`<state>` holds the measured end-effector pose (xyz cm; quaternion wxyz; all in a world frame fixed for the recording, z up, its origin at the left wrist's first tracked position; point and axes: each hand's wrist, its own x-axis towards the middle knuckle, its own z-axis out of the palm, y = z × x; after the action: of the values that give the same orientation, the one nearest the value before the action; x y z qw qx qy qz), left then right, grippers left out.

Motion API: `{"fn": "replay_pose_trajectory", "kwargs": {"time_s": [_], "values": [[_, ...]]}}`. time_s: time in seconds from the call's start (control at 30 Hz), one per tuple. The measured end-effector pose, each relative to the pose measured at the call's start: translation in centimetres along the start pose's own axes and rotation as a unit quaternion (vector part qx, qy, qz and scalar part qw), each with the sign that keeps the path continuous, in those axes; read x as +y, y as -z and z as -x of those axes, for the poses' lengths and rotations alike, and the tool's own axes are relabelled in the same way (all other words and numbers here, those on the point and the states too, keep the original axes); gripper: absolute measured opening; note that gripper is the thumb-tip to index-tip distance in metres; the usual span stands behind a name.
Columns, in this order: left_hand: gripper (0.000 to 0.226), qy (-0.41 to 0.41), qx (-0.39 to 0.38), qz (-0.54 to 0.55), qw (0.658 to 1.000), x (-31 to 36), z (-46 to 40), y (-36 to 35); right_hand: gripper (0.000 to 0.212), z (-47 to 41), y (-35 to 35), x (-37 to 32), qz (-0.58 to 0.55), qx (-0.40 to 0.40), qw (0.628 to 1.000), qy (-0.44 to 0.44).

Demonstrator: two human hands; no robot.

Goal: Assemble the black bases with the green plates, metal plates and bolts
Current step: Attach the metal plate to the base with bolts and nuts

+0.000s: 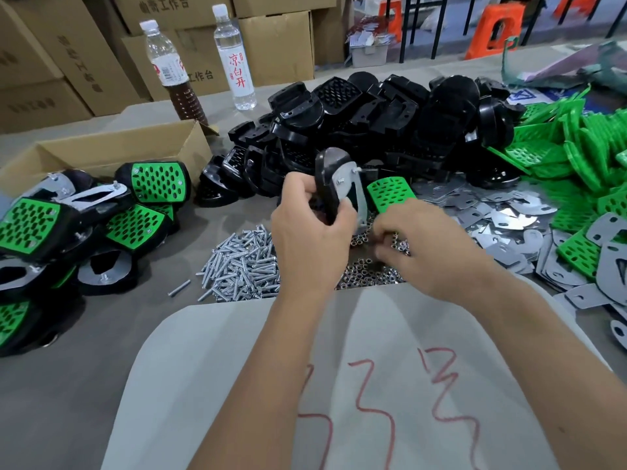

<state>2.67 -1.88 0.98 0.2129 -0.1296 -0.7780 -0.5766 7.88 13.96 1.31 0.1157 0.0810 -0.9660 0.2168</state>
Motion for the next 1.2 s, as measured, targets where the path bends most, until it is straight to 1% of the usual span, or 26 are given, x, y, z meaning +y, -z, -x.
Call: {"fn": "replay_pose_trajectory", "kwargs": {"time_s": [0.03,0.07,0.13,0.23,0.37,0.43,0.5,0.6,0.67,0.7,0.77,0.83,0.93,1.03,1.2], "values": [[0.021,0.011,0.007,0.007,1.0,-0.1,-0.1,0.0,0.007,0.1,-0.2,0.1,0.02,-0.04,0.999,-0.005],[0.021,0.027,0.012,0.02,0.999,-0.2,-0.2,0.0,0.011,0.1,-0.4,0.2,0.023,-0.057,0.998,-0.012],[0.021,0.078,0.007,0.069,0.995,-0.5,-0.4,0.1,0.014,0.1,-0.5,-0.1,0.008,-0.047,0.999,-0.022],[0.024,0.156,0.001,0.173,0.973,-0.7,-0.7,0.2,0.011,-0.2,-0.7,-0.4,-0.006,-0.032,0.999,-0.031],[0.021,0.206,0.016,0.244,0.948,-0.5,-0.9,0.2,0.011,-0.3,-1.2,-0.7,0.009,-0.044,0.998,-0.047],[0.019,0.209,0.005,0.255,0.944,-0.5,-1.0,0.2,0.007,-0.3,-1.4,-0.5,-0.009,-0.015,0.999,-0.039],[0.018,0.203,-0.009,0.256,0.945,-0.5,-1.0,0.2,0.007,-0.2,-1.4,-0.5,-0.08,0.063,0.994,-0.045],[0.017,0.196,-0.029,0.252,0.947,-0.3,-0.9,0.1,0.013,0.0,-1.2,-0.8,-0.166,0.199,0.964,-0.055],[0.018,0.192,-0.039,0.242,0.95,-0.3,-0.8,0.0,0.018,-0.1,-1.3,-1.1,-0.196,0.254,0.945,-0.059],[0.018,0.19,-0.044,0.235,0.952,-0.3,-0.7,0.0,0.018,-0.2,-1.3,-1.1,-0.208,0.267,0.939,-0.066],[0.019,0.186,-0.053,0.223,0.955,-0.4,-0.6,-0.1,0.015,-0.2,-1.3,-1.2,-0.23,0.268,0.932,-0.078],[0.019,0.18,-0.061,0.215,0.958,-0.6,-0.6,-0.2,0.012,-0.1,-1.4,-1.1,-0.25,0.247,0.933,-0.082],[0.02,0.169,-0.071,0.208,0.961,-0.7,-0.5,-0.2,0.015,-0.1,-1.4,-1.0,-0.291,0.22,0.927,-0.083],[0.02,0.168,-0.076,0.202,0.962,-0.8,-0.5,-0.3,0.013,-0.1,-1.4,-0.8,-0.313,0.226,0.919,-0.077],[0.02,0.182,-0.066,0.208,0.959,-0.8,-0.5,-0.4,0.02,0.0,-1.5,-0.9,-0.317,0.223,0.917,-0.09]]}}
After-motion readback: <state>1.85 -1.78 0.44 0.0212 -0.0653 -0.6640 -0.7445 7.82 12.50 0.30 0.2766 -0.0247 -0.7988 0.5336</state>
